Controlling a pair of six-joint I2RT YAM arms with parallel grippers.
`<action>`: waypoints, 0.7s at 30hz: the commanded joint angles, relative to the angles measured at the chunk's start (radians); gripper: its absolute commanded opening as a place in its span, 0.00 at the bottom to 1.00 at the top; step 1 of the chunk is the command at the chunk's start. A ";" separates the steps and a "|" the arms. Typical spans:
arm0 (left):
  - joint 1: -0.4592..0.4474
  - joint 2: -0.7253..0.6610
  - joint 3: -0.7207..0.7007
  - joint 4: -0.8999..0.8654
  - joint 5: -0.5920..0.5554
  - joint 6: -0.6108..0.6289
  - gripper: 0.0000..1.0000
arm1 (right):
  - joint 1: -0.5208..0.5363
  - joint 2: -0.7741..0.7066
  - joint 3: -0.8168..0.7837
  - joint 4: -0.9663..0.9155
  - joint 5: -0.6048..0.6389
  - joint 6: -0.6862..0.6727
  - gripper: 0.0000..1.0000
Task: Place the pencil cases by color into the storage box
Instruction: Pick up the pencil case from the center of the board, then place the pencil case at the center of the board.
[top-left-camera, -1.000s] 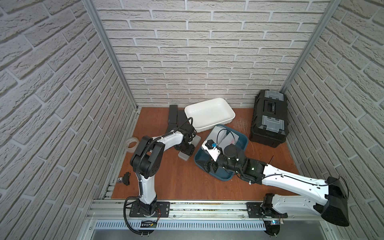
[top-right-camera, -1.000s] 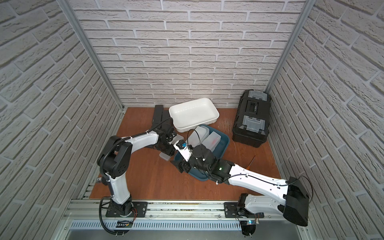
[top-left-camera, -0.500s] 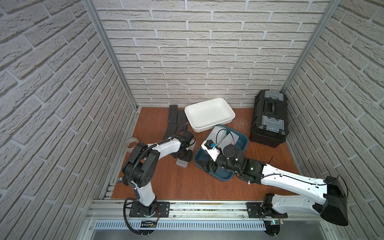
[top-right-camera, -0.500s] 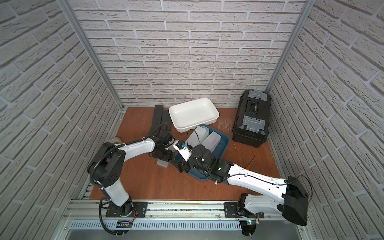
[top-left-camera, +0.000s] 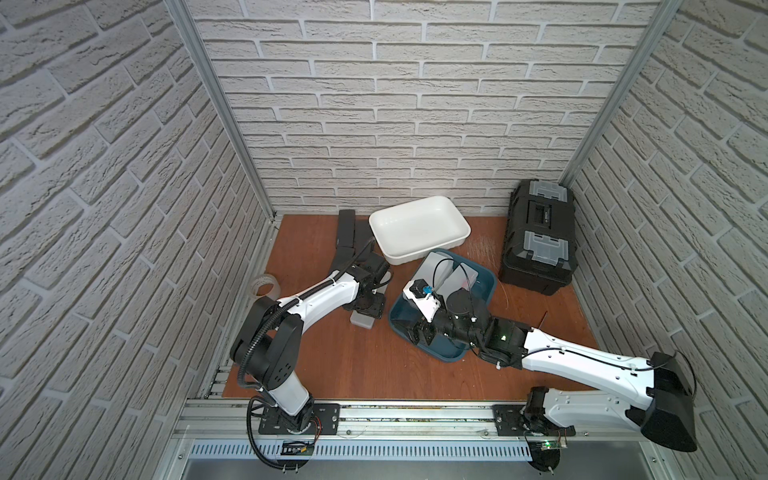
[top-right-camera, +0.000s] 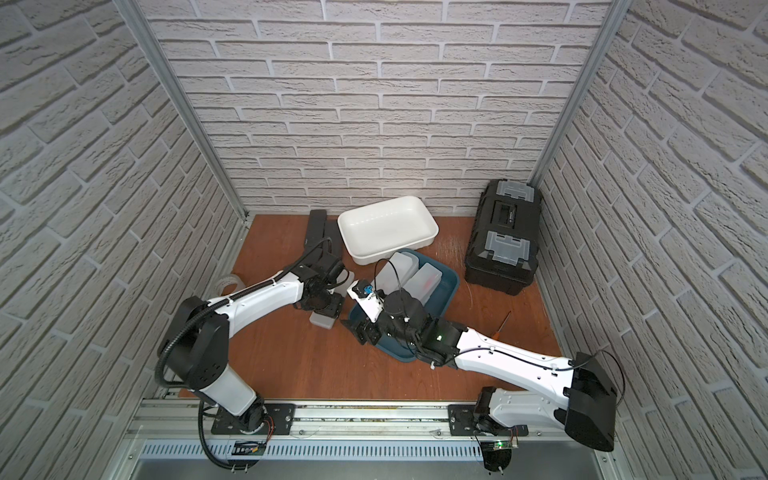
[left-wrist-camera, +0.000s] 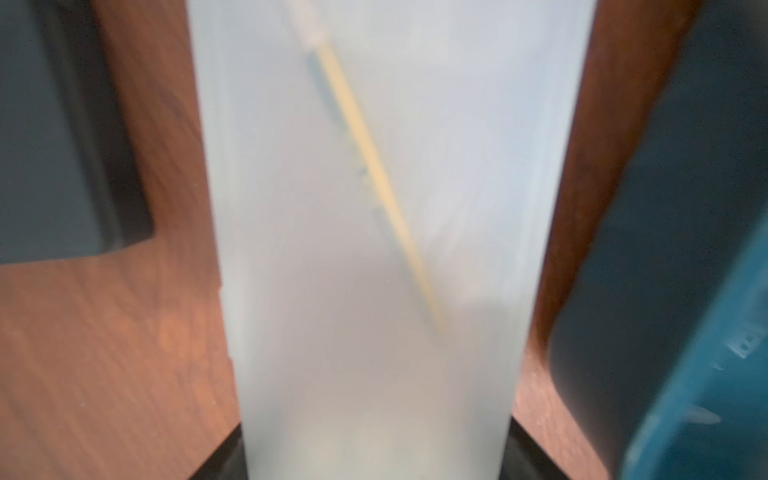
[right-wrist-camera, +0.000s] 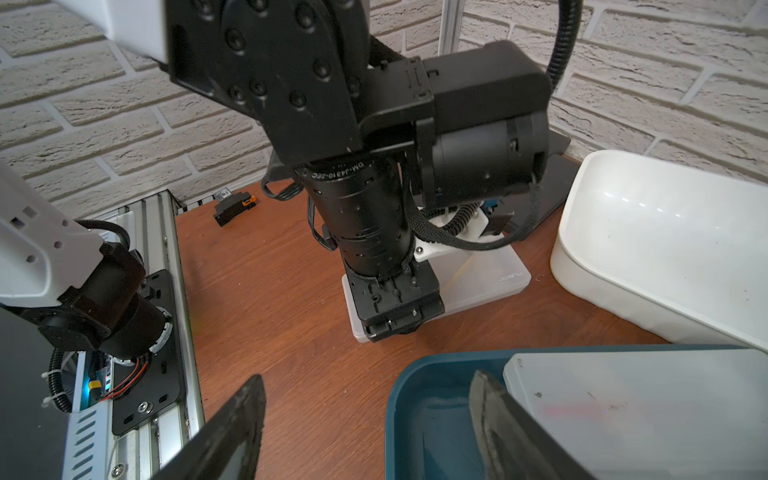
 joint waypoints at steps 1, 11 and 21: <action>0.004 -0.039 0.049 -0.070 -0.032 0.023 0.68 | -0.006 -0.046 -0.014 0.046 0.039 0.007 0.78; 0.001 -0.038 0.180 -0.111 -0.008 0.042 0.68 | -0.006 -0.090 -0.005 -0.032 0.207 0.043 0.78; 0.046 0.012 0.102 -0.041 0.016 0.017 0.69 | -0.010 -0.061 0.033 -0.096 0.236 0.085 0.77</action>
